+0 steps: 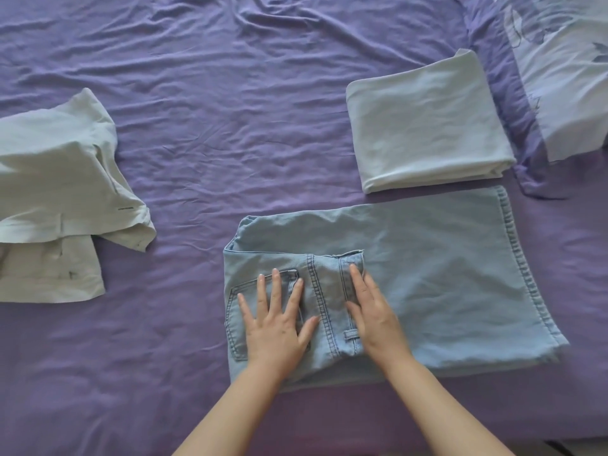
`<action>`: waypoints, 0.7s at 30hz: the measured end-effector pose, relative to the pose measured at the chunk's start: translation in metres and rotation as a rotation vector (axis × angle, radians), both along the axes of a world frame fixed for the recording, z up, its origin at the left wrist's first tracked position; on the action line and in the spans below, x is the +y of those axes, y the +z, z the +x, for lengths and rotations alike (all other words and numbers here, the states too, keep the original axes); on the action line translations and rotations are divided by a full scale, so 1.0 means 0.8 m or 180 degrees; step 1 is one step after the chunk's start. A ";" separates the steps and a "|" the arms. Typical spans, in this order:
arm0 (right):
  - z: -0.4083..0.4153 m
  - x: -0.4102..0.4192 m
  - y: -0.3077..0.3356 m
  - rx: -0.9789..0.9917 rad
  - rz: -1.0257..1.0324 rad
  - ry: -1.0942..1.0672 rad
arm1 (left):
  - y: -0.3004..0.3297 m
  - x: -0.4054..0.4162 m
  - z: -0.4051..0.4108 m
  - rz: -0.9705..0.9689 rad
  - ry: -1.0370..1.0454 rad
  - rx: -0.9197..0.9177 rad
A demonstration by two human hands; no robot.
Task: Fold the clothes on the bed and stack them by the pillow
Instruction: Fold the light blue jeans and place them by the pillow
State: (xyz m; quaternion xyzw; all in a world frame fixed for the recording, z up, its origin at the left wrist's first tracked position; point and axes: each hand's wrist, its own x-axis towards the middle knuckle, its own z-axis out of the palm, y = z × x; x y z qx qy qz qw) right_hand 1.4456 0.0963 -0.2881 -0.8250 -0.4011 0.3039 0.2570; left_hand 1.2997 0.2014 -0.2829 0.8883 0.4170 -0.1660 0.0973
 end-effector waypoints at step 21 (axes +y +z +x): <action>-0.105 0.045 0.001 -0.1720 -0.0739 0.0224 | -0.009 0.161 -0.076 0.0158 -0.3305 -0.0433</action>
